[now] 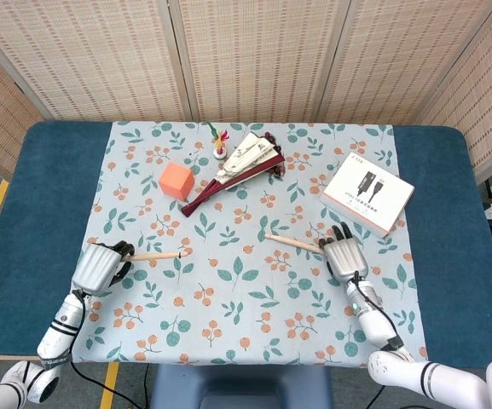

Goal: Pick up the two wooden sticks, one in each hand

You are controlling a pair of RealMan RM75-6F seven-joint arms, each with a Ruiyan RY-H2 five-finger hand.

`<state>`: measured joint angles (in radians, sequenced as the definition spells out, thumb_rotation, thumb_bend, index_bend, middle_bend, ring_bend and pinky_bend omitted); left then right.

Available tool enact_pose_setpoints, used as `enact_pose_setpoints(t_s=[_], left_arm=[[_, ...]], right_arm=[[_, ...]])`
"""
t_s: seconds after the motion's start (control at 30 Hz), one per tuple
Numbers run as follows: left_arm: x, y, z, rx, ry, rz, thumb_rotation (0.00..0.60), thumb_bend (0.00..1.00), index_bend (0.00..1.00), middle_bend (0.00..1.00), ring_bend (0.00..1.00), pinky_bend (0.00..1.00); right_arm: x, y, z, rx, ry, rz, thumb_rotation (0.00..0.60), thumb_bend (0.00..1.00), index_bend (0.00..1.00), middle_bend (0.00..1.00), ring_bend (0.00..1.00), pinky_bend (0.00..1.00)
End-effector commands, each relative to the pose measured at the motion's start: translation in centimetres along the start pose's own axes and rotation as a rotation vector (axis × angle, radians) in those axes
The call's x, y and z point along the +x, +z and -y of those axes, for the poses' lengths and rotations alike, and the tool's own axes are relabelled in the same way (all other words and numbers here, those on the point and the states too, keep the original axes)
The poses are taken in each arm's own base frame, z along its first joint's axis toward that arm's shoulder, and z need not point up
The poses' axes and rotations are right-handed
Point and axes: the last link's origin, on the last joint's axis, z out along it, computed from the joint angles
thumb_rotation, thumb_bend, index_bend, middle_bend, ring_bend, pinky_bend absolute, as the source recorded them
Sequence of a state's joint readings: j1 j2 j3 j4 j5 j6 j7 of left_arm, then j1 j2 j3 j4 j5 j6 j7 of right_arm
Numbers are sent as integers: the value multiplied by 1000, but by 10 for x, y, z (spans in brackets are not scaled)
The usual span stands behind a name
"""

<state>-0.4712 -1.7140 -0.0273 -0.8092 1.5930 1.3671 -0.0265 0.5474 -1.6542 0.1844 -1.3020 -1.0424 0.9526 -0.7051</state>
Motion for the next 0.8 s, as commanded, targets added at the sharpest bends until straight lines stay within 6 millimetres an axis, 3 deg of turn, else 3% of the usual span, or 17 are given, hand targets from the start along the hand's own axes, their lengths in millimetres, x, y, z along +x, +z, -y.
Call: enact_pose_setpoints(t_s=[0.03, 0.27, 0.6, 0.8], left_arm=[[-1, 0, 0, -1, -2, 3, 600, 553, 811, 855, 844, 836], [-3, 0, 1, 3, -11, 10, 600, 552, 812, 856, 844, 836], [1, 5, 5, -11, 4, 11, 600, 552, 811, 855, 844, 836], [3, 5, 6, -9, 6, 6, 600, 552, 812, 855, 844, 836]], right_arm=[[0, 1, 0, -2, -11, 2, 600, 396, 397, 487, 156, 0], [1, 1, 1, -12, -39, -5, 600, 396, 500, 579, 245, 0], [1, 0, 3, -13, -114, 21, 600, 396, 514, 586, 258, 0], [4, -5, 4, 3, -159, 25, 600, 396, 451, 587, 257, 0]])
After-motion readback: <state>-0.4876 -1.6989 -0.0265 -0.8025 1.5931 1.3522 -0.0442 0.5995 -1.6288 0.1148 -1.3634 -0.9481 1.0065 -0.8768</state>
